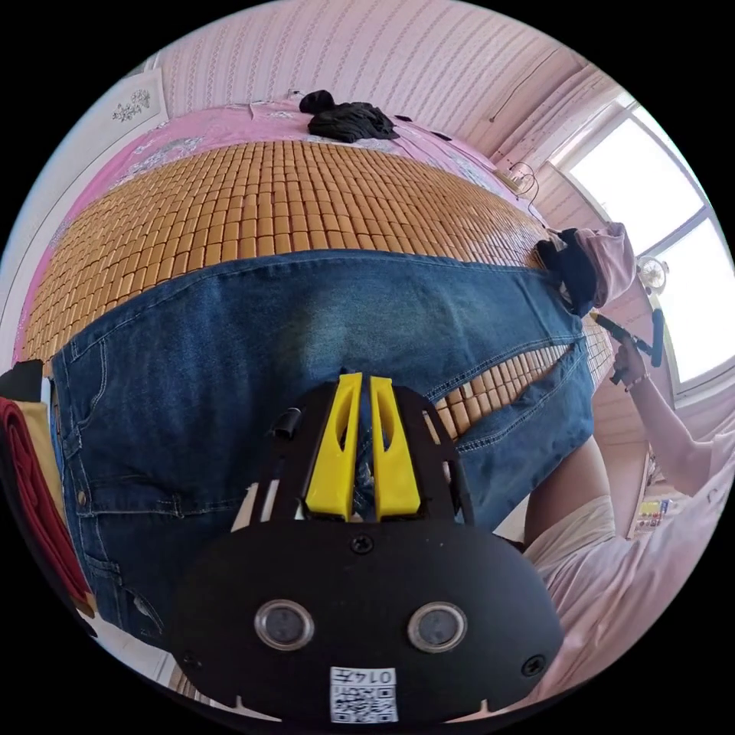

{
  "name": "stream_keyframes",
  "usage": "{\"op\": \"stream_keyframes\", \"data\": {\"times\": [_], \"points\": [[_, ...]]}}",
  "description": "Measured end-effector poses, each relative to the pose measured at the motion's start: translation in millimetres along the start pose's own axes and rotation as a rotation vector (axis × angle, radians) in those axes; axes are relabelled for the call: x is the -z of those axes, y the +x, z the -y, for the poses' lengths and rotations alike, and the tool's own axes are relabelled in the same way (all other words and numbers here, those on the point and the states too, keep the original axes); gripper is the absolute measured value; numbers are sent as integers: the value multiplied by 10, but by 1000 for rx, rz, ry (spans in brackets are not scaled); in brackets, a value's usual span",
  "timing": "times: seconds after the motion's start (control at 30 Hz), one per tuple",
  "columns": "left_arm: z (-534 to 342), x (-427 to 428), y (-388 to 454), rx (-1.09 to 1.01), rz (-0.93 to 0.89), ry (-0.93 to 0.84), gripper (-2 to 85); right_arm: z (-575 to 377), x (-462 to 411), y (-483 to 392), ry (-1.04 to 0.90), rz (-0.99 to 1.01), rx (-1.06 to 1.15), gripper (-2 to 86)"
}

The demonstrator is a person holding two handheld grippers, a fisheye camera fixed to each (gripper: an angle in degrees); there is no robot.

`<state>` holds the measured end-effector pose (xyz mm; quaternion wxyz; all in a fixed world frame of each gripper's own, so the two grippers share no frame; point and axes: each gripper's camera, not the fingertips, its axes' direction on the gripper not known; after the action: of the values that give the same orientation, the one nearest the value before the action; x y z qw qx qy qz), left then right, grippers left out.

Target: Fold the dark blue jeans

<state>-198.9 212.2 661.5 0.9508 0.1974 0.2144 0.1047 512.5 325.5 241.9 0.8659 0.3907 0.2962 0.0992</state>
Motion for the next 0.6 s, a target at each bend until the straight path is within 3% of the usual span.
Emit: {"op": "stream_keyframes", "data": {"times": [0.2, 0.33, 0.6], "points": [[-867, 793, -409, 93, 12, 122, 42, -1671, 495, 696, -79, -44, -361, 67], [-1731, 1362, -1019, 354, 38, 248, 58, -2400, 577, 1158, -79, 93, -681, 150], [-3396, 1908, -1919, 926, 45, 458, 159, -2778, 361, 1587, -68, 269, -919, 141]]}}
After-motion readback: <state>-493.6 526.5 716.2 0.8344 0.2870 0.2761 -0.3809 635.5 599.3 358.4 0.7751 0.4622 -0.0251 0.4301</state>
